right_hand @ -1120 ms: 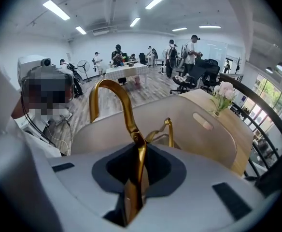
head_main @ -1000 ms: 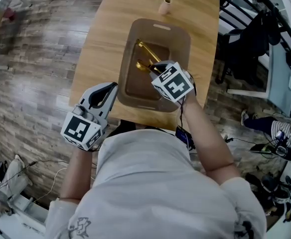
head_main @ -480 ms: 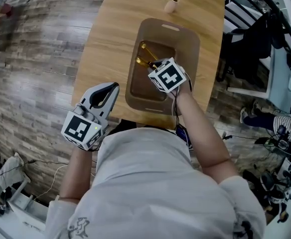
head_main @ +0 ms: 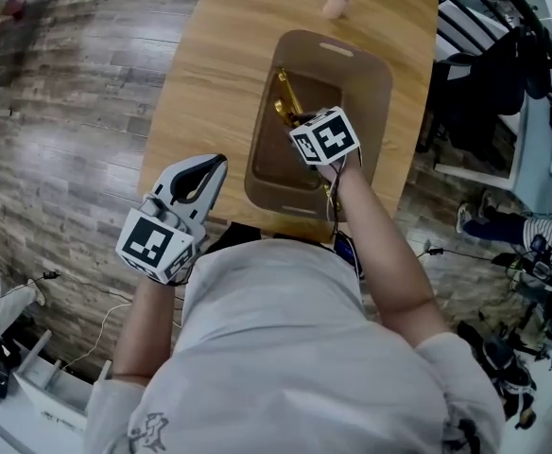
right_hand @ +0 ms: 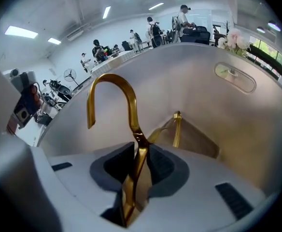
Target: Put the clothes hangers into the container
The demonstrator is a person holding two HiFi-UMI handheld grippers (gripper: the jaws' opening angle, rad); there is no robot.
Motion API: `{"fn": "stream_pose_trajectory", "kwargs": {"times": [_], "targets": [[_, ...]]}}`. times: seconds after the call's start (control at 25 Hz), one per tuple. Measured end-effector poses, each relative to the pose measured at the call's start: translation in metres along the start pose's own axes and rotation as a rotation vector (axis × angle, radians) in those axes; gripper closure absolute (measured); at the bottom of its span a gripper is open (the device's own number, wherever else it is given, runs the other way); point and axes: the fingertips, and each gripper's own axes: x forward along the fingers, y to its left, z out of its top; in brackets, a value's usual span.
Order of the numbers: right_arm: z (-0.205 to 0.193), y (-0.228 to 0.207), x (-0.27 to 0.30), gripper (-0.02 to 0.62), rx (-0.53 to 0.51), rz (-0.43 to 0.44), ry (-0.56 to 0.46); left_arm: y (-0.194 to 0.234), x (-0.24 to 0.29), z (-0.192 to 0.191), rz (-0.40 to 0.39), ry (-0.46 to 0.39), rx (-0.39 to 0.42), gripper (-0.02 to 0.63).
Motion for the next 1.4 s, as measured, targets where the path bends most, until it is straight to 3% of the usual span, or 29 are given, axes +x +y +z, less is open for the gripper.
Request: {"fn": "stream_pose_trajectory", "kwargs": {"times": [0.4,1.4], "targets": [[-0.006,0.011,-0.004,0.409,0.030,0.102,-0.054,-0.011,0.003,-0.005,0.017,0.007,-0.004,0.600],[-0.033,0.047,-0.122,0.422,-0.080,0.154,-0.284,-0.112,0.008,0.008,0.078,-0.040,0.087,0.600]]}}
